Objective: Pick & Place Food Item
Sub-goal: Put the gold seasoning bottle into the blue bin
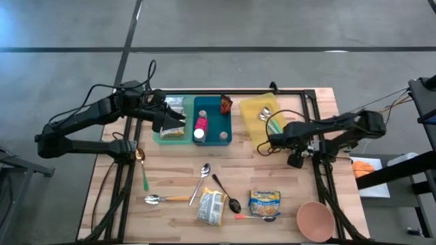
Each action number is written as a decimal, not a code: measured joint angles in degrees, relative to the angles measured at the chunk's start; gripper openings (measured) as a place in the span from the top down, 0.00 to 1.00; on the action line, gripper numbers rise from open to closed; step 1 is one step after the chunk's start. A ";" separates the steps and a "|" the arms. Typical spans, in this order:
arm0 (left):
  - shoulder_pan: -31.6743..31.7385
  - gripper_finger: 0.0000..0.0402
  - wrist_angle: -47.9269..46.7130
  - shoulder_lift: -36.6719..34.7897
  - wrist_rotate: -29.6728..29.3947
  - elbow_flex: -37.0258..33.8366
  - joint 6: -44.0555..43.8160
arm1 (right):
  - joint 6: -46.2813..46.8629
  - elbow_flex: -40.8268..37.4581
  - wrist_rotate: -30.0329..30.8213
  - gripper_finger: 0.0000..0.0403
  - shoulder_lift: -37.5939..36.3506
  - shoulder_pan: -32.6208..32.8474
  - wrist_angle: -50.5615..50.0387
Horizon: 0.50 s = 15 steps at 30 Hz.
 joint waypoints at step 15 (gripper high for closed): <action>0.00 0.01 -0.02 -0.01 0.39 0.00 -0.61 | 2.80 1.16 -4.28 0.32 4.02 0.04 4.35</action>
